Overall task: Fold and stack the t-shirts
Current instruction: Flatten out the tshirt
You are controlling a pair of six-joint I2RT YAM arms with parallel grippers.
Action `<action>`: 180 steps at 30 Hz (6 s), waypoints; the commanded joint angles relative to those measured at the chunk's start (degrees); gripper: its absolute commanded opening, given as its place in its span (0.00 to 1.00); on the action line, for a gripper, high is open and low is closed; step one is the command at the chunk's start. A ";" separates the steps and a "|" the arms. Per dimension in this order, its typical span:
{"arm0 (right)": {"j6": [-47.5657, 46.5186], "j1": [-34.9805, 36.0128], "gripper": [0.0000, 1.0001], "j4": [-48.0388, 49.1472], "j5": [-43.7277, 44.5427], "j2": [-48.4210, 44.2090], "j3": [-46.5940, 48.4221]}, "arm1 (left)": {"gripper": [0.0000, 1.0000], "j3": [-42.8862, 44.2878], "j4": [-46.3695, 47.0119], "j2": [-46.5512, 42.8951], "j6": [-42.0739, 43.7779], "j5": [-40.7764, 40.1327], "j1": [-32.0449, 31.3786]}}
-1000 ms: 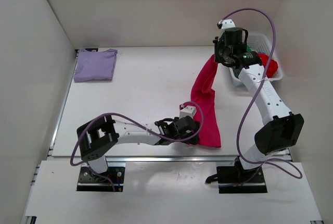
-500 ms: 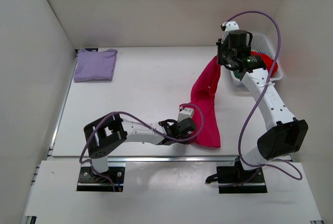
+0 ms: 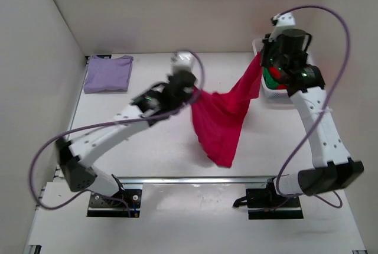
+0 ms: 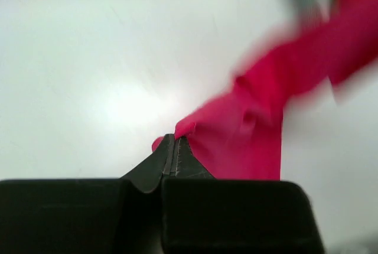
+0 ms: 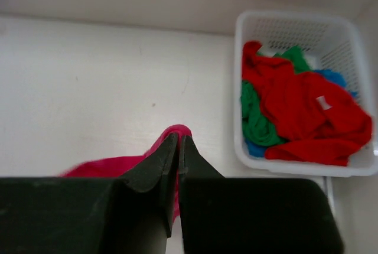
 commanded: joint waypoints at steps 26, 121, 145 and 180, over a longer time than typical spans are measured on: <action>3.53 19.79 0.00 -0.61 23.80 -33.40 -3.89 | 0.00 21.49 36.66 -23.06 69.75 -45.99 9.93; -86.84 43.20 0.00 73.94 72.06 -7.54 13.71 | 0.00 18.94 55.83 -22.53 87.42 -50.49 -1.34; -38.17 19.05 0.00 32.65 41.25 8.07 25.98 | 0.00 41.41 6.44 1.72 37.51 -15.54 25.53; -18.73 10.77 0.00 18.21 21.81 15.36 20.64 | 0.02 52.91 -2.52 17.24 25.54 2.41 39.08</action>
